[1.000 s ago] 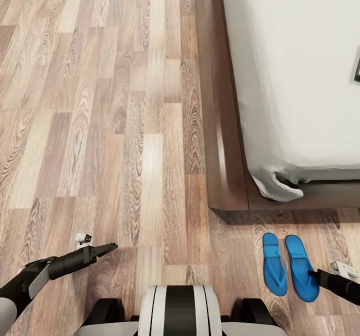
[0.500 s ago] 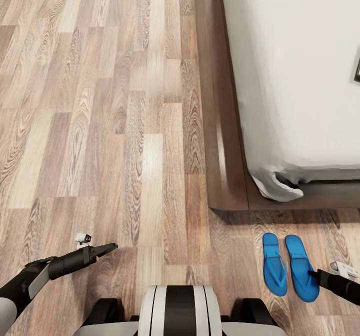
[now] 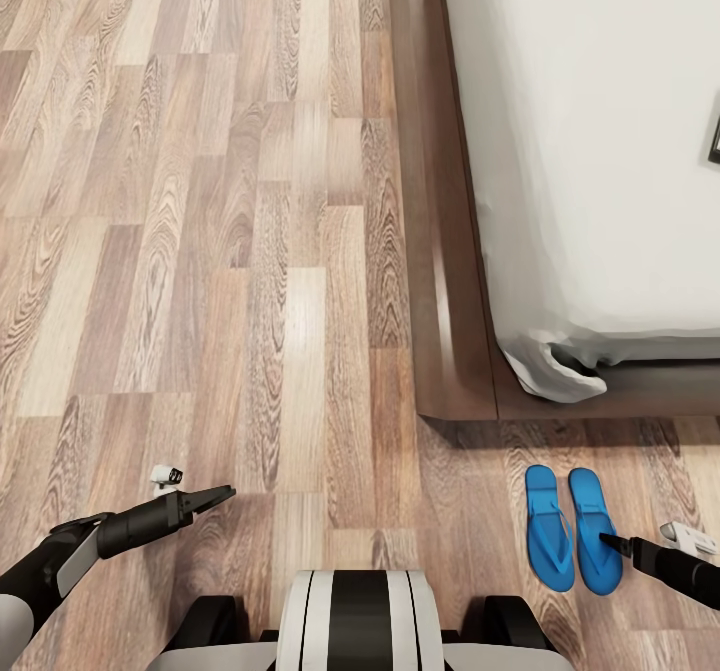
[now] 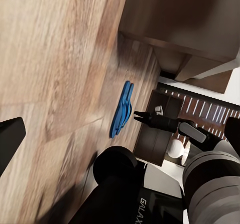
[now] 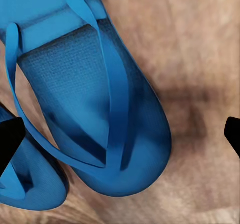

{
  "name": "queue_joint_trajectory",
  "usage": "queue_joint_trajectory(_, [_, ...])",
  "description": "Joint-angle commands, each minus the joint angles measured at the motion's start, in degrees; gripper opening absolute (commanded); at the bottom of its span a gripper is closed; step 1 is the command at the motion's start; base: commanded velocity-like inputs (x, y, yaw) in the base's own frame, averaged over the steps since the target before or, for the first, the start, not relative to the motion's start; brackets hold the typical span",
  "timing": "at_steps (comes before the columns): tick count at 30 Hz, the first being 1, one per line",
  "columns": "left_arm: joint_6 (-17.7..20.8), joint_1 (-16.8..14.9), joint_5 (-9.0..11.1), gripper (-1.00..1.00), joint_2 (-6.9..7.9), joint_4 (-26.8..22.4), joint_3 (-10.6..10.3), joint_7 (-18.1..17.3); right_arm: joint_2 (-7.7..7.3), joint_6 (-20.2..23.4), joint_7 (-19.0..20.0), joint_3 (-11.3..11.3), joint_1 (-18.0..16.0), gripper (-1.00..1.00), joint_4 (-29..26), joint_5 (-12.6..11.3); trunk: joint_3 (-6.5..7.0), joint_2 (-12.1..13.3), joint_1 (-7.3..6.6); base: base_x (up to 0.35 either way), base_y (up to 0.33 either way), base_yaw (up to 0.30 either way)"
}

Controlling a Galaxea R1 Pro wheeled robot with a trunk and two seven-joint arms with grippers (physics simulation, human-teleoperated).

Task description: In the bedroom, move the book from the bed onto either nightstand, and place the two sandals side by side next to the bed.

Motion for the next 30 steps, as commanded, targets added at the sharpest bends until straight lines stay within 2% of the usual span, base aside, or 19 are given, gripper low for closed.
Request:
queue_joint_trajectory(1, [0.6, 0.0, 0.4, 1.00, 0.07, 0.0, -0.4, -0.1, 0.01, 0.5, 0.1, -0.2, 0.0, 1.00, 0.0, -0.4, -0.03, 0.0, -0.01, 0.000, 0.000, 0.000])
queue_joint_trajectory(5, [0.6, 0.0, 0.4, 1.00, 0.07, 0.0, -0.4, -0.1, 0.01, 0.5, 0.1, -0.2, 0.0, 1.00, 0.0, -0.4, -0.03, 0.0, -0.01, 0.000, 0.000, 0.000])
queue_joint_trajectory(25, [0.6, 0.0, 0.3, 1.00, -0.07, 0.0, -0.4, -0.1, -0.14, 0.5, 0.2, -0.3, 0.0, 1.00, 0.0, -0.5, 4.40, 0.3, -0.52, 0.000, 0.000, 0.000])
queue_joint_trajectory(30, [0.5, 0.0, 0.1, 1.00, -0.20, 0.1, -0.7, 0.2, -0.47, 0.7, 0.3, -0.5, 0.0, 1.00, 0.0, -1.5, 5.51, 0.3, -0.65, 0.000, 0.000, 0.000])
